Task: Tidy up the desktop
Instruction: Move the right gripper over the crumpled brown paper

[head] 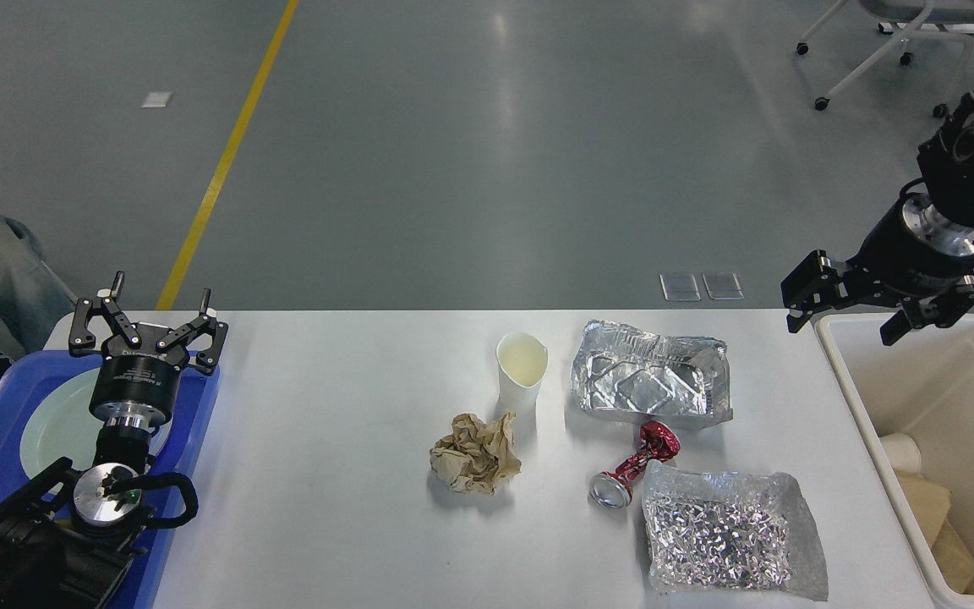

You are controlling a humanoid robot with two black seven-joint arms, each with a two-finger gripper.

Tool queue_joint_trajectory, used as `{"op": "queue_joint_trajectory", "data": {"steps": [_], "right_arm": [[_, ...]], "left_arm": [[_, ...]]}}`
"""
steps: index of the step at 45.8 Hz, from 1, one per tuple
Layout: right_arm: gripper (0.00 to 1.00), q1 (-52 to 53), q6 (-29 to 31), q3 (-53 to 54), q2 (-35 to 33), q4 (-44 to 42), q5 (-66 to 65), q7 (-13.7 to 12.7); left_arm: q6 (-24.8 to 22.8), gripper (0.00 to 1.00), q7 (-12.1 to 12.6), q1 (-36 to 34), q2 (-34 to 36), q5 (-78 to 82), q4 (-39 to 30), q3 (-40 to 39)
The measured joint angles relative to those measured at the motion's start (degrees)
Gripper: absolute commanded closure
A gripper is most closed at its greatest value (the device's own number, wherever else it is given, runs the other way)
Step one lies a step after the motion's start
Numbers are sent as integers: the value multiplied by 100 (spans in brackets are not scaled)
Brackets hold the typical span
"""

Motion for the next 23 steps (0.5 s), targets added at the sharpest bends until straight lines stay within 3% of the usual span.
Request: {"op": "queue_joint_trajectory", "data": {"steps": [3, 13, 23], "right_arm": [[0, 583, 296, -223, 207, 224, 362, 0], [0, 2726, 377, -543, 671, 1896, 972, 2], [0, 3985, 377, -647, 1192, 2709, 1404, -21]], "left_arm": [[0, 4, 0, 2, 0, 0, 0, 0], [0, 4, 0, 4, 0, 0, 0, 0], [0, 4, 0, 4, 0, 1, 0, 0]]}}
